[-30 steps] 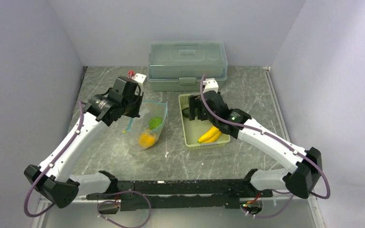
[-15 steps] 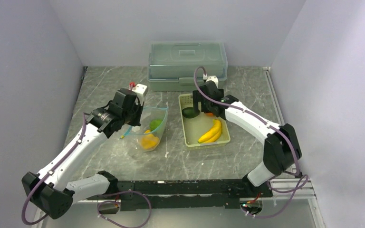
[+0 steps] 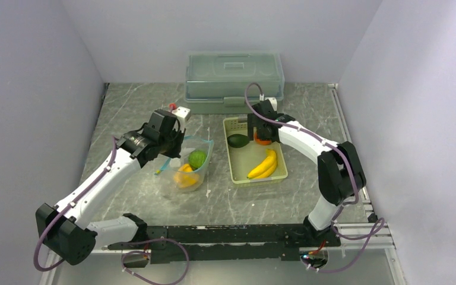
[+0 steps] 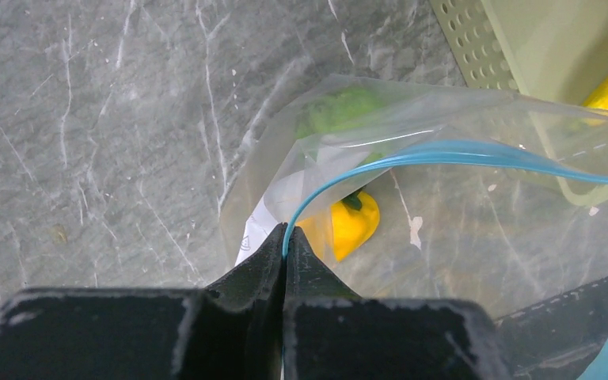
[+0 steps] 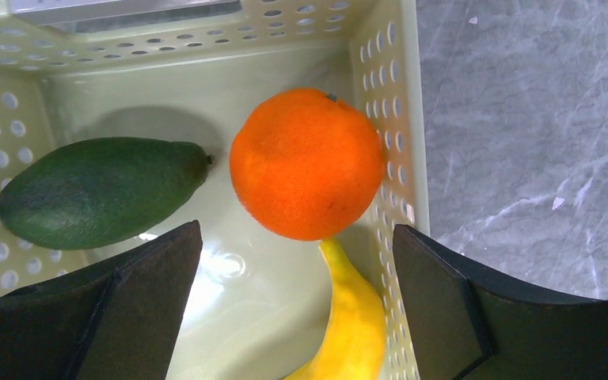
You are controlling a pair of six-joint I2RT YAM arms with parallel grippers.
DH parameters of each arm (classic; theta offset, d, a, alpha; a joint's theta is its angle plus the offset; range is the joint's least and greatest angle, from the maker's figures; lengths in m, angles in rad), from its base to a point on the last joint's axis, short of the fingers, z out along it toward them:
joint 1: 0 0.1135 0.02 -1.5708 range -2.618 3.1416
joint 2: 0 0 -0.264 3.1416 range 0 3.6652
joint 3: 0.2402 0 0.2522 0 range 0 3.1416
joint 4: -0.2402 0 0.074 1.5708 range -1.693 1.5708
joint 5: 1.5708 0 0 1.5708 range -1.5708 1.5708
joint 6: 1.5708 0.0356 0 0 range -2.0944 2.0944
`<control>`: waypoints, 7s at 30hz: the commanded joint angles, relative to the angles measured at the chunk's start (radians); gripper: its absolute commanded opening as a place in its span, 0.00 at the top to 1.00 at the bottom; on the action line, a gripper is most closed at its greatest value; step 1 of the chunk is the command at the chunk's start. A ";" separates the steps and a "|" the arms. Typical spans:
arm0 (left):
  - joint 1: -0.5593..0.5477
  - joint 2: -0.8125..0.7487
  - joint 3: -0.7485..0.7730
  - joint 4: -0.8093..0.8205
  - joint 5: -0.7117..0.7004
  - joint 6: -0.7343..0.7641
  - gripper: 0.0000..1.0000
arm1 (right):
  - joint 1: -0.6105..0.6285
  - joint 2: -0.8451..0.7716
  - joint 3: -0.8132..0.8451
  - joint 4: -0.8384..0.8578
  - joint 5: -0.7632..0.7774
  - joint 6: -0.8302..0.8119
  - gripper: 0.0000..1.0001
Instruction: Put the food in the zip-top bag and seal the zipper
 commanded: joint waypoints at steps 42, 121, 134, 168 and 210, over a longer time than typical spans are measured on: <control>0.003 -0.008 0.011 0.013 -0.010 0.018 0.95 | -0.023 0.052 0.073 0.054 0.050 0.034 0.47; -0.118 0.112 0.377 -0.242 -0.023 -0.044 0.95 | 0.500 -0.264 0.236 0.095 -0.231 -0.077 0.44; -0.118 0.103 0.375 -0.256 -0.029 -0.034 0.95 | 0.526 -0.287 0.222 0.090 -0.162 -0.071 0.10; -0.138 0.172 0.133 -0.179 -0.076 -0.072 0.99 | 0.292 -0.418 -0.036 0.032 0.062 0.082 0.02; -0.138 0.078 0.268 -0.188 -0.154 -0.005 0.91 | 0.052 0.179 0.223 0.038 -0.294 -0.113 0.04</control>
